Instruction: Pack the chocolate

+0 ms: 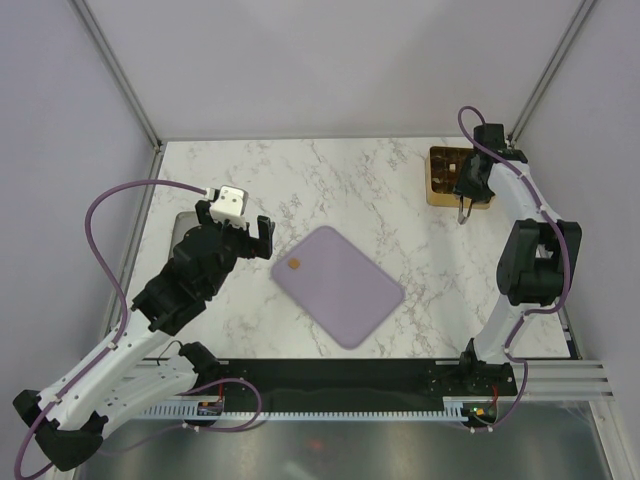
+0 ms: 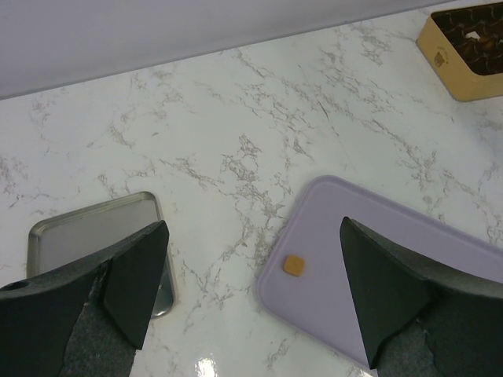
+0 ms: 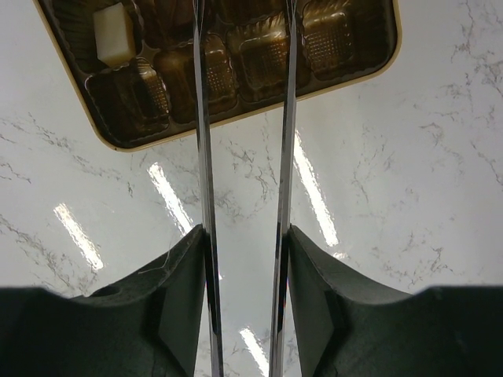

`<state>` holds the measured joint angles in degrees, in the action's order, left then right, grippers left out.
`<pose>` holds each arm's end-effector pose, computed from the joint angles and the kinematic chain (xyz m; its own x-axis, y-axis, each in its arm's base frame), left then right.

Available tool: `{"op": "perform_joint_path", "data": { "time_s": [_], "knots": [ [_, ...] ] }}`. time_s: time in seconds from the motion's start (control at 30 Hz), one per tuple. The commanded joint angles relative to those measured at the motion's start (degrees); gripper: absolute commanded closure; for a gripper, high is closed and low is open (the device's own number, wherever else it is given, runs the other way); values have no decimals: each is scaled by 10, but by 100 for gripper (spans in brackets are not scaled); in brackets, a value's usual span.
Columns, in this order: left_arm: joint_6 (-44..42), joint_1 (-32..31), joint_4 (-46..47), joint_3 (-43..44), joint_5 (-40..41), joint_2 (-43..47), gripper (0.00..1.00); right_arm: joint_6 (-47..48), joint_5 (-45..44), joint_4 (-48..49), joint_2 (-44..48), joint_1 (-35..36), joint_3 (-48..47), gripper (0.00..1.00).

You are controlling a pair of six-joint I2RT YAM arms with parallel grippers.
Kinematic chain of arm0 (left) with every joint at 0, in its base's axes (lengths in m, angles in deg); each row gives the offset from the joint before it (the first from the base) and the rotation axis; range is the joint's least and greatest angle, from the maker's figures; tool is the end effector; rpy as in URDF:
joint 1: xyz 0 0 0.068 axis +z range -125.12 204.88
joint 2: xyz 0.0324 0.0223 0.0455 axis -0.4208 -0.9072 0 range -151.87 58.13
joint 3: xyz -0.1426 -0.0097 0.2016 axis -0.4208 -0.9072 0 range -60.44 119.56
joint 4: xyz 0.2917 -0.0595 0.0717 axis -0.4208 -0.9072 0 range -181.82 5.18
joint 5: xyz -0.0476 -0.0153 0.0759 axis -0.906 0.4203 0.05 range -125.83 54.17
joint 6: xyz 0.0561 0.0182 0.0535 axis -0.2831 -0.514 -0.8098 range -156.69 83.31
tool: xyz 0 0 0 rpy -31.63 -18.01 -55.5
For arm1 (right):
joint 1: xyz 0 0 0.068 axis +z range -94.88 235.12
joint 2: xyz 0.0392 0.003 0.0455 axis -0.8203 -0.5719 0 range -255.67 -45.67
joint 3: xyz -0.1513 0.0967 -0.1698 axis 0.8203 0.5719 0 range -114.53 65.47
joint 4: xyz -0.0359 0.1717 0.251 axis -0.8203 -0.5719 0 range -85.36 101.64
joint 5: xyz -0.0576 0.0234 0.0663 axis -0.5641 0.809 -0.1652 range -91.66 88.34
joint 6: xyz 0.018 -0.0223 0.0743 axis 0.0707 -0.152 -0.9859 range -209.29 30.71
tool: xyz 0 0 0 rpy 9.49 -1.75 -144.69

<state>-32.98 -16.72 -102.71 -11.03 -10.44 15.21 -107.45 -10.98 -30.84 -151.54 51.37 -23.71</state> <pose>0.2162 -0.1528 0.3409 -0.1658 0.0692 -0.9837 0.2754 0.9611 0.0212 0.4530 -0.0408 0.1937 -0.7682 0.3585 -0.5304 0.4070 0.9130 0.0276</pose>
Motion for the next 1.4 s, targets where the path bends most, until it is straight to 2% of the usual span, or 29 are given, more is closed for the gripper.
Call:
{"op": "perform_joint_path", "data": {
  "time_s": [0.0, 0.43, 0.6, 0.73, 0.83, 1.07, 1.23, 1.3, 1.37],
  "knots": [
    [-19, -2, 27, 2, 10, -1, 2, 8, 4, 12, 38, -3, -29, 50],
    [-19, -2, 27, 2, 14, 1, 2, 15, 1, -4, 65, 1, -47, 47],
    [-19, -2, 28, 2, 15, 1, 2, 19, 30, -6, 94, 35, -37, 48],
    [-19, -2, 27, 1, 17, 2, 2, 38, 42, 1, 129, 143, -12, 48],
    [-19, -2, 27, 2, 19, 4, 2, 50, 73, 22, 160, 197, 30, 48],
    [-19, -2, 29, 1, 19, 5, 2, 57, 86, 92, 225, 386, 166, 48],
    [-19, -2, 29, 0, 20, 5, 2, 24, 82, 129, 250, 458, 218, 47],
    [-19, -1, 29, 2, 23, 4, 2, 1, 68, 189, 256, 509, 255, 47],
    [-19, -1, 29, 0, 23, 4, 3, -12, 53, 205, 254, 532, 274, 47]
  ]
}}
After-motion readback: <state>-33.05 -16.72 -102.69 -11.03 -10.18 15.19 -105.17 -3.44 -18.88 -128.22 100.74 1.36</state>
